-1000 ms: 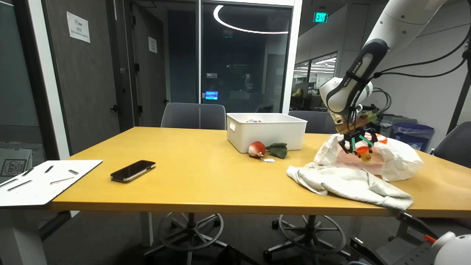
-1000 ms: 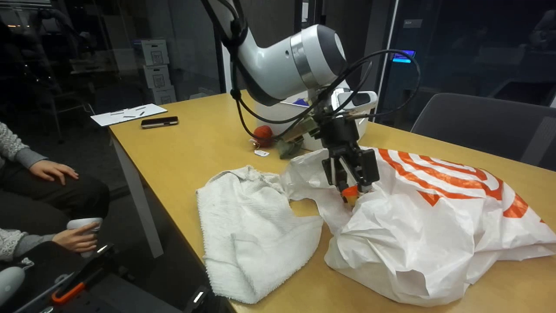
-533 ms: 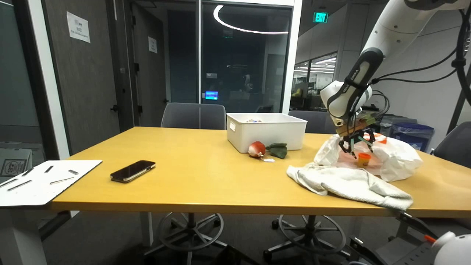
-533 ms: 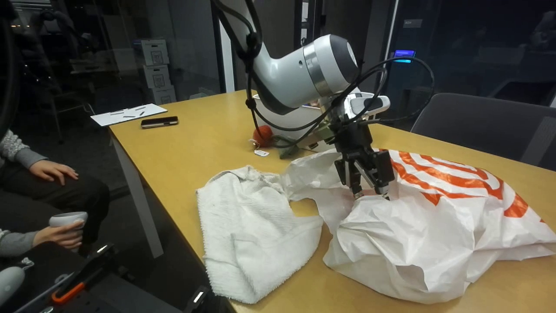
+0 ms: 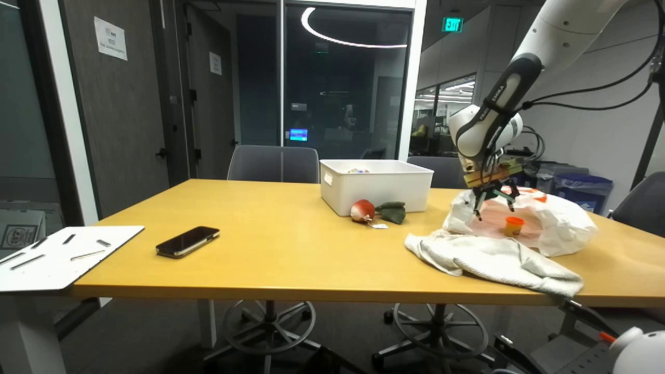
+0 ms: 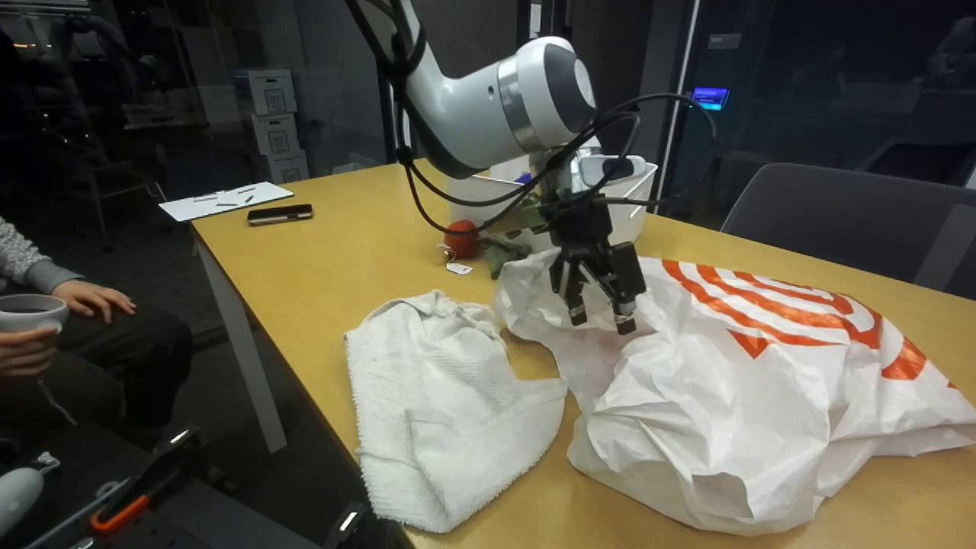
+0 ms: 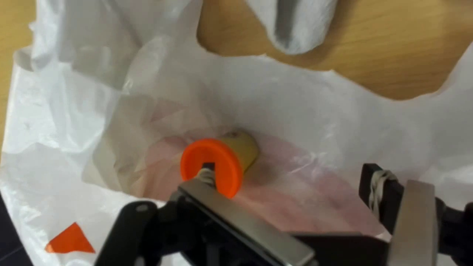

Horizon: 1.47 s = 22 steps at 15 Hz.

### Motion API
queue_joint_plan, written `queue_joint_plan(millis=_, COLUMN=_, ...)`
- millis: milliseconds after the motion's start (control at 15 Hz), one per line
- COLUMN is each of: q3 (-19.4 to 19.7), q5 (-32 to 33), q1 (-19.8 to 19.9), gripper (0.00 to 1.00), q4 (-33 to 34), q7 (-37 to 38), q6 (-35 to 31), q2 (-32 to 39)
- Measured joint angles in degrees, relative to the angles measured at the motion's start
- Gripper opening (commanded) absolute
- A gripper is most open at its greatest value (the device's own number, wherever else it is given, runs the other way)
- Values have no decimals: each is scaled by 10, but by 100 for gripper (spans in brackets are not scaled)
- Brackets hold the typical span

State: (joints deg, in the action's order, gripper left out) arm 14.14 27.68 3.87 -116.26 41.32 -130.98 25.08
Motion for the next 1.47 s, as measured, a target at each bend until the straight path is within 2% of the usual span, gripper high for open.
queue_joint_plan(millis=200, q3=-24, q5=-48, q1=-10, gripper=100, q4=-57, q7=-23, q6=7, q2=-68)
queue_joint_plan(millis=467, q3=-48, q5=-53, q1=-40, gripper=100, q4=-116, q7=-20, q6=96, q2=-153)
queue_joint_plan(millis=667, q3=-69, q5=-26, q1=-59, gripper=100, q4=-134, q7=46, q6=203, q2=-187)
queue_joint_plan(millis=933, q3=-95, q5=22, q1=-70, gripper=100, q4=-136, q7=150, q6=318, q2=-193)
queue_joint_plan(millis=1333, q3=-109, q5=75, q1=-71, gripper=100, q4=-136, q7=276, q6=452, q2=-189)
queue_joint_plan(millis=1467, q3=-110, q5=100, q1=-71, gripper=100, q4=-137, q7=321, q6=469, q2=-187)
